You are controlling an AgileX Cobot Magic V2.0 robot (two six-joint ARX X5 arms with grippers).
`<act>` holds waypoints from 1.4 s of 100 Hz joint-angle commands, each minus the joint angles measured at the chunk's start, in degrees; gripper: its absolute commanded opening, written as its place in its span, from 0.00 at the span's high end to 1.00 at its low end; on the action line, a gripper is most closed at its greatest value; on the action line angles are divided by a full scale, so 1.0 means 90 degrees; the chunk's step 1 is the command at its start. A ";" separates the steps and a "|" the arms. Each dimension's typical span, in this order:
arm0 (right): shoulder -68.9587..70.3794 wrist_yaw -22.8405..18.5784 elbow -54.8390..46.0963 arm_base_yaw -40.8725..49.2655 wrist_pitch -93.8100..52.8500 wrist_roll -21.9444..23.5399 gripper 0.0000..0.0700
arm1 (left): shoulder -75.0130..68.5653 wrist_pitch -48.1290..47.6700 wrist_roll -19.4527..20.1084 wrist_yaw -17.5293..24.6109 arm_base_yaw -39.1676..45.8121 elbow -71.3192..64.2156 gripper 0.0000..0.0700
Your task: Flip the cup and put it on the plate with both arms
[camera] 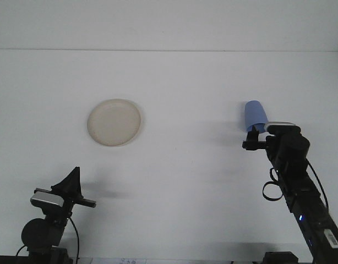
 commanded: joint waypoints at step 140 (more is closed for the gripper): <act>0.4070 -0.0843 0.0644 0.0124 0.3898 0.0884 1.00 | -0.0005 0.0063 -0.0005 -0.0022 0.0000 -0.0121 0.98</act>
